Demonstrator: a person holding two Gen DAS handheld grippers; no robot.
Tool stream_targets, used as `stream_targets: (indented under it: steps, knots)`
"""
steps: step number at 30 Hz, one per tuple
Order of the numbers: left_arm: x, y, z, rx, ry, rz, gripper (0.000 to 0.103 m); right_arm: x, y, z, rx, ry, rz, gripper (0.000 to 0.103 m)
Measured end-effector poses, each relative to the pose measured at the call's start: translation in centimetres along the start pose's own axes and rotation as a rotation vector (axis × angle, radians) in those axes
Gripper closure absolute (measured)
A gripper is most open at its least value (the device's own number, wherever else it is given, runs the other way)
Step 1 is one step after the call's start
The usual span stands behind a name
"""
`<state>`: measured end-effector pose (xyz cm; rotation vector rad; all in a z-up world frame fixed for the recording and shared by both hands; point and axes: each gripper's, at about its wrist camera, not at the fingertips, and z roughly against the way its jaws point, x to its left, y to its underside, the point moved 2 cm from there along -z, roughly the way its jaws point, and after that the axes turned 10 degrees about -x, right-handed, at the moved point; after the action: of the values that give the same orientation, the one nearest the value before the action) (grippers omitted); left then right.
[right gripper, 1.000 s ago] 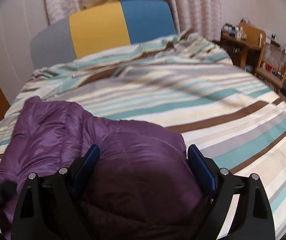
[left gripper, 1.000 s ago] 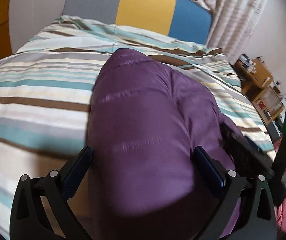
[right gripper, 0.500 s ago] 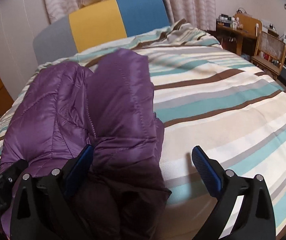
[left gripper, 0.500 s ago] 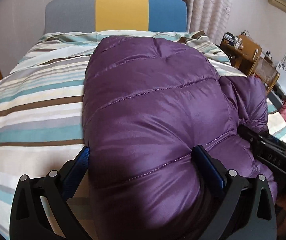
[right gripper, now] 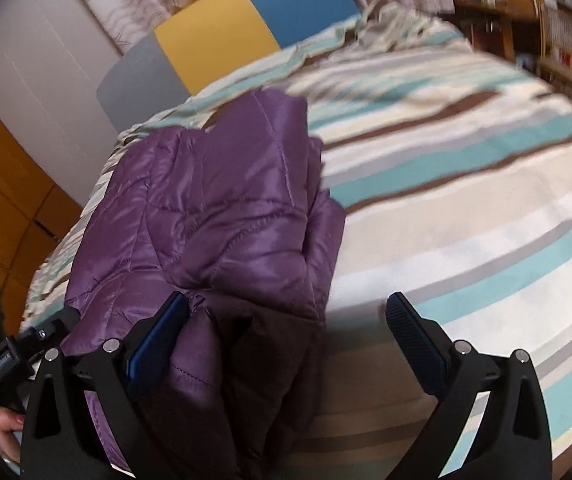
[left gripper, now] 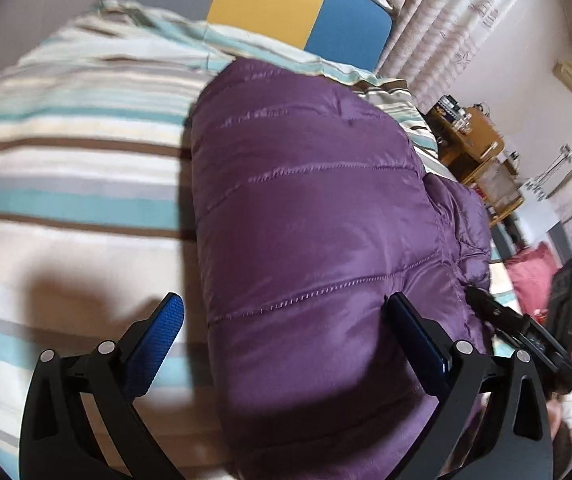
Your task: Fold large clothes
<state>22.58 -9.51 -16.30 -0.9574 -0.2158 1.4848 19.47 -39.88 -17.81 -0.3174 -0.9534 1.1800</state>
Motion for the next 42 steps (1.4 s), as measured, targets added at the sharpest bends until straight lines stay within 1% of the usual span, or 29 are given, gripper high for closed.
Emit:
stream_targets:
  steps: [3, 5, 7, 8, 9, 11, 14, 15, 17, 20, 23, 27, 30, 32, 36, 38, 39, 40, 41, 42]
  knots:
    - [0.3, 1.0, -0.8, 0.063, 0.073, 0.066, 0.003, -0.4, 0.2, -1.1, 0.049, -0.062, -0.070, 0.016]
    - [0.0, 1.8, -1.6, 0.110, 0.120, 0.081, 0.003, -0.2, 0.4, -1.9, 0.074, -0.112, -0.103, 0.028]
    - [-0.5, 2.2, -1.6, 0.097, 0.107, 0.042, 0.003, 0.1, 0.3, -2.5, 0.097, -0.141, -0.130, 0.031]
    - [-0.9, 2.2, -1.6, 0.100, 0.107, 0.021, 0.005, 0.3, 0.2, -2.6, 0.103, -0.153, -0.135, 0.037]
    - [-1.4, 2.2, -1.5, 0.096, 0.101, -0.004, 0.008, 0.4, 0.1, -2.7, 0.107, -0.165, -0.138, 0.040]
    - [-2.0, 2.0, -0.9, 0.081, 0.096, -0.037, 0.023, 1.0, -0.3, -2.4, 0.104, -0.173, -0.111, 0.051]
    - [-2.6, 1.5, 0.0, 0.050, 0.094, -0.096, 0.035, 1.7, -0.8, -1.4, 0.075, -0.199, -0.081, 0.058]
    - [-2.9, 1.4, 0.3, 0.035, 0.092, -0.121, 0.036, 1.9, -0.9, -1.1, 0.064, -0.207, -0.084, 0.059]
    - [-3.1, 0.9, 0.8, 0.005, 0.080, -0.168, 0.043, 2.4, -1.1, -0.4, 0.035, -0.229, -0.075, 0.060]
    - [-3.6, -0.3, 1.9, -0.061, 0.048, -0.242, 0.046, 3.7, -1.2, 0.1, -0.001, -0.248, -0.043, 0.061]
    - [-3.0, -1.2, 2.7, -0.121, 0.023, -0.268, 0.046, 5.1, -1.5, -0.2, -0.031, -0.286, -0.040, 0.061]
    - [-0.7, -2.4, 3.7, -0.190, -0.029, -0.286, 0.046, 7.6, -1.7, -1.9, -0.034, -0.322, -0.008, 0.061]
    - [1.5, -3.4, 4.1, -0.223, -0.067, -0.269, 0.046, 10.4, -1.9, -3.9, -0.031, -0.344, 0.045, 0.061]
    - [3.7, -4.3, 4.5, -0.251, -0.094, -0.243, 0.046, 12.6, -2.0, -5.3, -0.029, -0.360, 0.089, 0.061]
    - [7.9, -5.2, 5.4, -0.296, -0.161, -0.219, 0.046, 18.1, -1.8, -9.3, -0.018, -0.383, 0.168, 0.061]
    - [9.6, -5.3, 5.3, -0.294, -0.195, -0.204, 0.046, 19.7, -1.3, -10.7, 0.000, -0.389, 0.195, 0.061]
    - [11.2, -5.3, 4.8, -0.273, -0.225, -0.183, 0.045, 20.6, -1.0, -11.8, 0.016, -0.382, 0.218, 0.061]
    - [12.2, -5.2, 4.5, -0.259, -0.237, -0.161, 0.042, 21.4, -0.5, -12.9, 0.032, -0.362, 0.249, 0.057]
    - [13.5, -5.0, 4.3, -0.252, -0.230, -0.126, 0.038, 21.5, -0.1, -13.5, 0.033, -0.339, 0.273, 0.049]
    - [14.4, -4.7, 4.2, -0.253, -0.215, -0.095, 0.036, 21.9, 0.4, -14.2, 0.026, -0.299, 0.310, 0.045]
